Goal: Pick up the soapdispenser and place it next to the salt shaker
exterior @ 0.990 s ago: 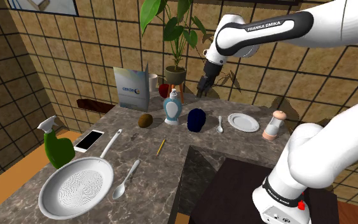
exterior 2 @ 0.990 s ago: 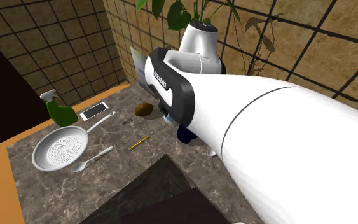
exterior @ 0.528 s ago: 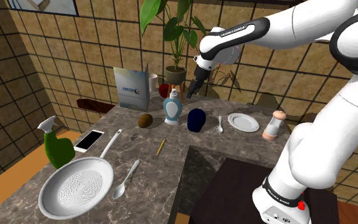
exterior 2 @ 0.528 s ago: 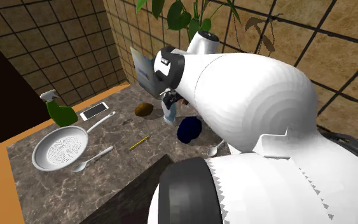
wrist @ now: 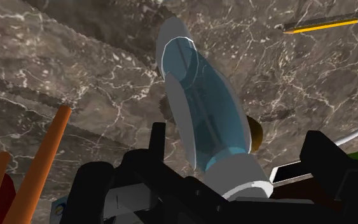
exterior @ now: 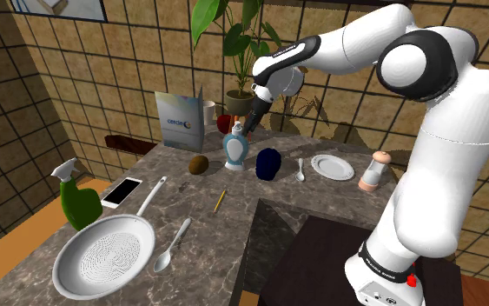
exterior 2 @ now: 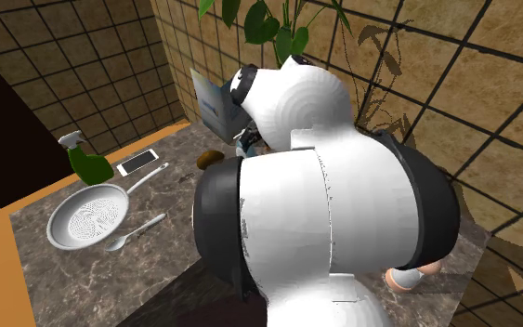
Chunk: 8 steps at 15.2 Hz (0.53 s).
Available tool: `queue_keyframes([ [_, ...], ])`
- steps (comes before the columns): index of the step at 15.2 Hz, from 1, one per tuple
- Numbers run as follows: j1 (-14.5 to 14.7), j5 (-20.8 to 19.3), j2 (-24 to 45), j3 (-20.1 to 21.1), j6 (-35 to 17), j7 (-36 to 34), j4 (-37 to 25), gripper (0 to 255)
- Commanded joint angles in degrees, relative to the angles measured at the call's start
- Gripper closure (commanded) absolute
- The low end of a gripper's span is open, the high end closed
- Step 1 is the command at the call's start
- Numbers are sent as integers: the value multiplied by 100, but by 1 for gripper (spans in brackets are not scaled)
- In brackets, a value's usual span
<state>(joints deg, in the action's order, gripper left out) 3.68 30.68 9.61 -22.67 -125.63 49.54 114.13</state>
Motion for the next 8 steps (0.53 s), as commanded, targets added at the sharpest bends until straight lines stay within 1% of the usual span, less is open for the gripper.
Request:
queue_keyframes([
  [1, -12, 125, 145, 32, -77, 101, -42, 0],
  [6, 15, 355, 409, 131, -374, 238, 23, 0],
  [8, 15, 354, 409, 131, -374, 237, 23, 0],
])
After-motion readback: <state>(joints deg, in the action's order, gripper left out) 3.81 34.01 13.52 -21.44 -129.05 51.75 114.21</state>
